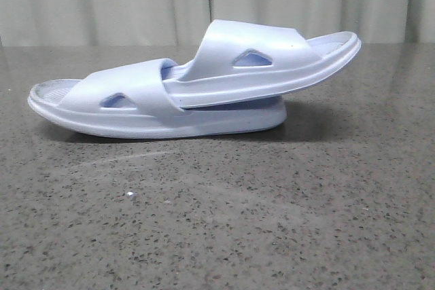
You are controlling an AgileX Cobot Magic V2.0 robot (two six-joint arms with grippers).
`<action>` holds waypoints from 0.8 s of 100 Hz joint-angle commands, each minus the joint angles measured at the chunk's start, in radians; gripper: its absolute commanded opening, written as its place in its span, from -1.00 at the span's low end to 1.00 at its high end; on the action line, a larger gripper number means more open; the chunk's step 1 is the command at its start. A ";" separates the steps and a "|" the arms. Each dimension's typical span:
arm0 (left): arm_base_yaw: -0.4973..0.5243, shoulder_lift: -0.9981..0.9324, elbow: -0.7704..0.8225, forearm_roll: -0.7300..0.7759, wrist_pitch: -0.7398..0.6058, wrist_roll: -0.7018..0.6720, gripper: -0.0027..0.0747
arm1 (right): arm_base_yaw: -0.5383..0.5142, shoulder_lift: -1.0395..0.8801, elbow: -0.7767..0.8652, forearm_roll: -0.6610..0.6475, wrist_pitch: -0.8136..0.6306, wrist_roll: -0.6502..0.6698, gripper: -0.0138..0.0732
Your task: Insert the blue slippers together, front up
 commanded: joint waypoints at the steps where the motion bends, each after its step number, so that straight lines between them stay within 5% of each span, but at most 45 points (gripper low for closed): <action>1: -0.006 -0.028 0.009 -0.003 -0.078 -0.012 -0.89 | -0.005 -0.018 -0.007 -0.012 -0.104 0.004 -0.93; 80: -0.006 -0.028 0.009 -0.003 -0.078 -0.012 -0.89 | -0.005 -0.018 0.051 -0.010 -0.173 0.006 -0.93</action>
